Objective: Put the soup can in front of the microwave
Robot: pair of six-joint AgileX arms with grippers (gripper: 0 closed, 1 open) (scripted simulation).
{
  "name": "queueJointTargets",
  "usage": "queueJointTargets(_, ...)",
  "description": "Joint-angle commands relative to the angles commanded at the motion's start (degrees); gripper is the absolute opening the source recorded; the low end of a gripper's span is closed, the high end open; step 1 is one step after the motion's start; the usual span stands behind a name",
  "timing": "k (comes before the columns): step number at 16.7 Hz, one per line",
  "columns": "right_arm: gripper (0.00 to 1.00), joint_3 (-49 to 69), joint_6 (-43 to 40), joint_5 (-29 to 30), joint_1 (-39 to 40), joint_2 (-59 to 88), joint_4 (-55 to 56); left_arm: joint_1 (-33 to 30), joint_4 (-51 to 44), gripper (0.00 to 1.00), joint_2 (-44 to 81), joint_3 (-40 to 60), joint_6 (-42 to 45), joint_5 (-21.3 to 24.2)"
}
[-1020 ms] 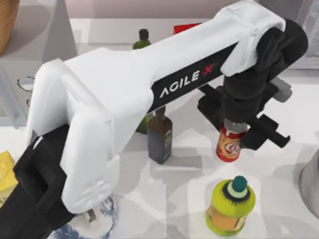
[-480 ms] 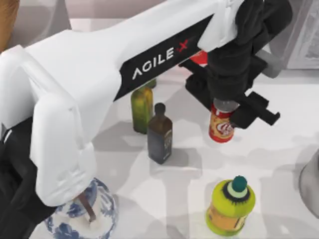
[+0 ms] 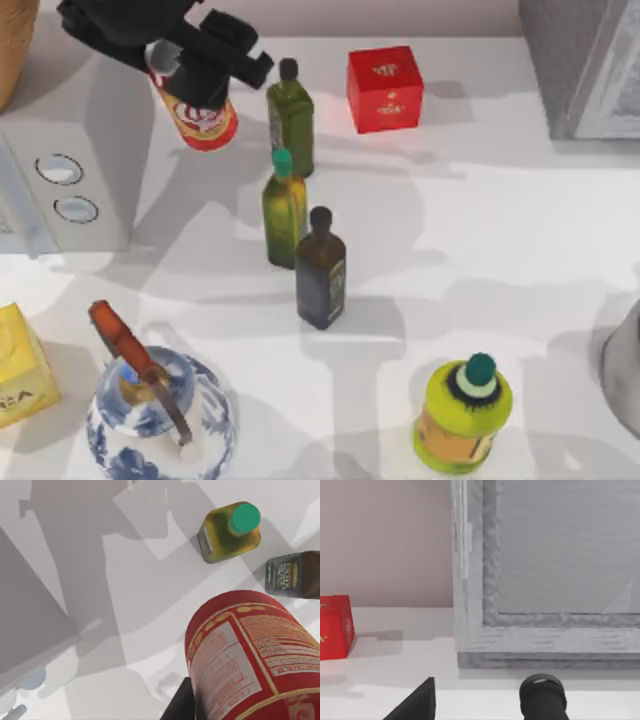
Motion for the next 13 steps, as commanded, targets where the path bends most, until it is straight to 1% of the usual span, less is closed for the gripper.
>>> queueJointTargets(4,1.00,0.0,0.0,0.0,0.0,0.0,0.0,16.5,-1.4,0.00,-15.3,-15.7,8.6,0.0)
queueJointTargets(7,1.00,0.0,0.0,0.0,0.0,0.0,0.0,29.5,0.4,0.00,-22.5,-26.9,14.5,0.0)
queueJointTargets(10,1.00,0.0,0.0,0.0,0.0,0.0,0.0,41.9,5.0,0.00,-24.6,-36.9,19.5,0.3)
queueJointTargets(13,1.00,0.0,0.0,0.0,0.0,0.0,0.0,52.5,11.7,0.00,-23.0,-45.2,23.3,0.8)
